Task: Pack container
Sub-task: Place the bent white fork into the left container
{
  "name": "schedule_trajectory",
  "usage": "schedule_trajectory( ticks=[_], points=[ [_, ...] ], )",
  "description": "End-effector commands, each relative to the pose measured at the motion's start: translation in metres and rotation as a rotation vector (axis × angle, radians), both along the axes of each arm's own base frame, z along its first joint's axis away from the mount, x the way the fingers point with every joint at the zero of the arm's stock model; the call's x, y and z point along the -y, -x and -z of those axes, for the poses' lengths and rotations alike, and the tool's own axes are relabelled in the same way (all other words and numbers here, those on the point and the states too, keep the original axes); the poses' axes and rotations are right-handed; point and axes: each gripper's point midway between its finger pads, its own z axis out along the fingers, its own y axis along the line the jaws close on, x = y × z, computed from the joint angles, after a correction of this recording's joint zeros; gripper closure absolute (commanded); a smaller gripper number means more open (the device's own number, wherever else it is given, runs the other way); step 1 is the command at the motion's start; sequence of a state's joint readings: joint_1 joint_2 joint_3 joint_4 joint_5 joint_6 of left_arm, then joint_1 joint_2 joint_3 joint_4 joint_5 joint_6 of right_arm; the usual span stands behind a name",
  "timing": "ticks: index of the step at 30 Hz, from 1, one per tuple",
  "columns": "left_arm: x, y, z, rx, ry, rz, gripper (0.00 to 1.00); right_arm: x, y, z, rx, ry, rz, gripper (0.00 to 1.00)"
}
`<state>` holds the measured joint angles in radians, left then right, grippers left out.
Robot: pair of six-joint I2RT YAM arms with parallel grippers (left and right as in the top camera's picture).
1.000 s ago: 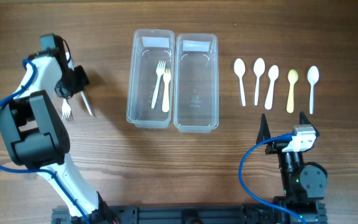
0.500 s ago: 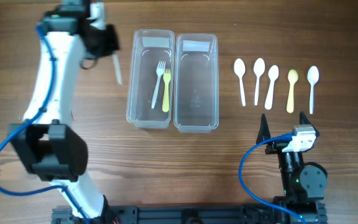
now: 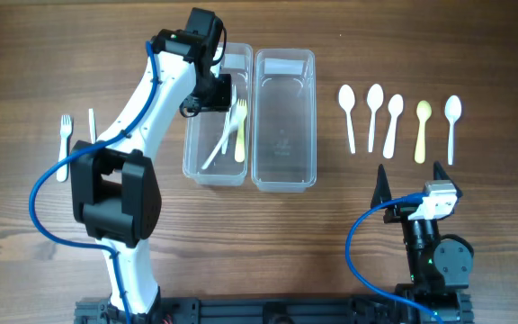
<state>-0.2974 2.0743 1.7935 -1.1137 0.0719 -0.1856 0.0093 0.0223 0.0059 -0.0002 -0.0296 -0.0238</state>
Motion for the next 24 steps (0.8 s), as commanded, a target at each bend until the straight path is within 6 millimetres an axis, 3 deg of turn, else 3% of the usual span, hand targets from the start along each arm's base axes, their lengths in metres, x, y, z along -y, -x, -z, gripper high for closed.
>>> schedule_trajectory(
  ticks=[1,3,6,10,14,18,24],
  points=[
    [-0.010,-0.015,-0.029,0.083,-0.020,-0.025,0.59,-0.002,0.000,-0.002,0.007,0.002,-0.013,0.00],
    [-0.031,-0.022,-0.060,0.147,-0.084,-0.062,0.60,-0.002,0.000,-0.002,0.007,0.002,-0.013,0.00],
    [-0.088,-0.020,-0.115,0.243,-0.251,-0.155,0.54,-0.002,0.000,-0.002,0.007,0.002,-0.013,0.00],
    [-0.145,0.006,-0.137,0.205,-0.298,-0.258,0.57,-0.002,0.000,-0.002,0.007,0.002,-0.013,0.00],
    [-0.197,0.019,-0.126,0.131,-0.300,-0.377,0.61,-0.002,0.000,-0.002,0.007,0.002,-0.013,0.00],
    [-0.241,0.027,-0.096,0.068,-0.307,-0.445,0.57,-0.002,0.000,-0.002,0.007,0.002,-0.013,0.00],
    [-0.259,0.041,-0.029,-0.011,-0.225,-0.441,0.51,-0.002,0.000,-0.002,0.007,0.002,-0.013,0.00]
  ],
)
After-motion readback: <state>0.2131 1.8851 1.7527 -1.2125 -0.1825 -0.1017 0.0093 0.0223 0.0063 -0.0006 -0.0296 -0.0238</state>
